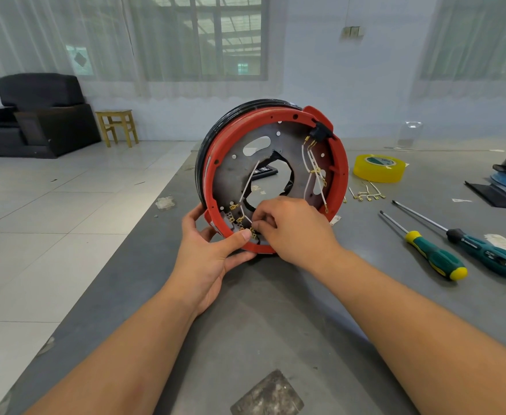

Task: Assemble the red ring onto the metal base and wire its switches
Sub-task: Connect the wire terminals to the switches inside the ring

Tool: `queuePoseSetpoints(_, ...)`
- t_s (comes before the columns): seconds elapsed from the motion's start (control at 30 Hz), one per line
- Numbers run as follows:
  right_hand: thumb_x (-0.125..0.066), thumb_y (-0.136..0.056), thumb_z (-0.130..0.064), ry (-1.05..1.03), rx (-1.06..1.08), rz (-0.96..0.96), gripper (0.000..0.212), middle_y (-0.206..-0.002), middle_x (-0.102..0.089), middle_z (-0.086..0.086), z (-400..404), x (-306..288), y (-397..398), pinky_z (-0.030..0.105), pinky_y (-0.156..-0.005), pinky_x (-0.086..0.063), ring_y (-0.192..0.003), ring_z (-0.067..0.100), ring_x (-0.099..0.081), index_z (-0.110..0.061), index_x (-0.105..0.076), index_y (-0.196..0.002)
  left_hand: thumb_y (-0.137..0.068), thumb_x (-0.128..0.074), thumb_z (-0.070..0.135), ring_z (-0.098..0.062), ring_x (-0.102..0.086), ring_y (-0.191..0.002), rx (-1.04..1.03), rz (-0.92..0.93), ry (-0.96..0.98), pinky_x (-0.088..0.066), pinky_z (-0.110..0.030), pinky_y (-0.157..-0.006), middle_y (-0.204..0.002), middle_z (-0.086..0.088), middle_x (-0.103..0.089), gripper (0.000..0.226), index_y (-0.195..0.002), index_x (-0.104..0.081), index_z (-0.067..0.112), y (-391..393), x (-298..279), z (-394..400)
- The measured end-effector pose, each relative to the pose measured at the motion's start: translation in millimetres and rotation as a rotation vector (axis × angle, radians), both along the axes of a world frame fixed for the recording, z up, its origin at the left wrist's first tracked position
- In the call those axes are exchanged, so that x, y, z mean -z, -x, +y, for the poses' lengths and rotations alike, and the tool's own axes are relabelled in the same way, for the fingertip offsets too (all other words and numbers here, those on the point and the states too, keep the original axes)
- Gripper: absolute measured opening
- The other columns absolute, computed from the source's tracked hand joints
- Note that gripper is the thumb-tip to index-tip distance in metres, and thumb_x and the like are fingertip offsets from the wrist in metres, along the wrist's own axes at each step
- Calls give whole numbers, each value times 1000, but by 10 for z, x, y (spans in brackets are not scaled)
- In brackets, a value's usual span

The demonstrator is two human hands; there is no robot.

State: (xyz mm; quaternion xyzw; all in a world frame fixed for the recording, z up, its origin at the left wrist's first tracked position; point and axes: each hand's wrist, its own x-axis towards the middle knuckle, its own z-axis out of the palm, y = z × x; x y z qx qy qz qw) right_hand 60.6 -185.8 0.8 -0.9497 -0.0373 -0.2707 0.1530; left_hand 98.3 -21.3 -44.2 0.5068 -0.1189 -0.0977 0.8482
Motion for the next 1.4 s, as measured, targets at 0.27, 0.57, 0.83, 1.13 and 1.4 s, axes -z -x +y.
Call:
queuePoseSetpoints(0.27,-61,-95,-37,-7,10,5,8,-82,-50,-13,-20,-10,7,34,-65,-51,-83,15,-59,-35,-70,-97,-80,-82,-6,-42,-76,-104,40,64,52,-64,-53,-79,-128,-24,-69,78,-140,-45,29,-37,-5,49)
queuePoseSetpoints(0.57,-61,-98,-33,-61,-5,27,8,-90,-50,-13,-28,-11,2,36,-69,-52,-86,16,-59,-33,-70,-97,-80,-82,-9,-42,-76,-103,27,61,39,-65,-50,-78,-124,-24,-70,73,-135,-48,24,-44,21,34)
queuePoseSetpoints(0.83,-56,-102,-27,-33,-12,6,14,-97,-49,-12,-26,-18,6,39,-72,-53,-93,20,-58,-27,-69,-103,-79,-81,-8,-42,-76,-101,31,69,48,-65,-50,-79,-123,-24,-71,75,-137,-46,23,-41,9,37)
queuePoseSetpoints(1.13,-52,-103,-23,3,-17,-9,15,-99,-48,-10,-25,-18,24,39,-68,-52,-91,21,-56,-25,-67,-103,-65,-87,0,-43,-76,-103,32,68,49,-65,-49,-77,-123,-23,-72,86,-138,-47,23,-30,-7,32)
queuePoseSetpoints(1.4,-48,-105,-28,71,18,13,18,-107,-53,-6,-6,-25,39,41,-69,-55,-90,25,-60,-29,-66,-108,-66,-86,-3,-42,-76,-104,33,62,53,-65,-49,-77,-123,-22,-71,83,-135,-49,23,-29,0,34)
